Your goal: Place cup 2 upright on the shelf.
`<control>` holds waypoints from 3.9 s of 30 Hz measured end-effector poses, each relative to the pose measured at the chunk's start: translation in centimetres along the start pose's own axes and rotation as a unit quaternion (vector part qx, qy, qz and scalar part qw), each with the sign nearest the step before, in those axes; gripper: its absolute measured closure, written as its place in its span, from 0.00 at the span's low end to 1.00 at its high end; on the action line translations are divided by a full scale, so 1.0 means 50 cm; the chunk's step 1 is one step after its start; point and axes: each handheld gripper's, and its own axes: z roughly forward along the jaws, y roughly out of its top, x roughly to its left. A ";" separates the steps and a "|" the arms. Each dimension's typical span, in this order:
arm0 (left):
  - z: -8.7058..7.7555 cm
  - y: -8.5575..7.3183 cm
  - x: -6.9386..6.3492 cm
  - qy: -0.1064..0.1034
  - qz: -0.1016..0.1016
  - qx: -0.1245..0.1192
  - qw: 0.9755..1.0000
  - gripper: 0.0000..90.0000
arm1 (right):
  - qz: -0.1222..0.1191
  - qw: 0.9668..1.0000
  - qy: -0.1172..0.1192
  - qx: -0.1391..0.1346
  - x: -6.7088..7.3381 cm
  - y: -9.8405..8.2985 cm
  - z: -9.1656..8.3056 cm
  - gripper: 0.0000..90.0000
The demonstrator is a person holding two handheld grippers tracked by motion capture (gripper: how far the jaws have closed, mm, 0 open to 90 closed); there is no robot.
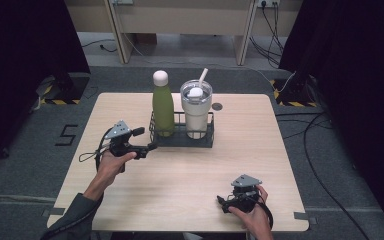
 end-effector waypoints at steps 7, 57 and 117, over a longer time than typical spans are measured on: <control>-0.009 -0.015 -0.014 -0.010 0.000 0.004 1.000 0.16 | 0.000 1.000 0.000 0.000 0.000 0.000 0.000 0.01; -0.063 -0.169 -0.080 -0.028 0.020 0.059 0.998 0.16 | 0.000 1.000 -0.002 0.001 0.001 0.001 0.001 0.01; -0.108 -0.239 -0.108 0.025 0.057 0.203 0.977 0.14 | -0.001 1.000 -0.001 0.001 0.001 0.001 0.001 0.01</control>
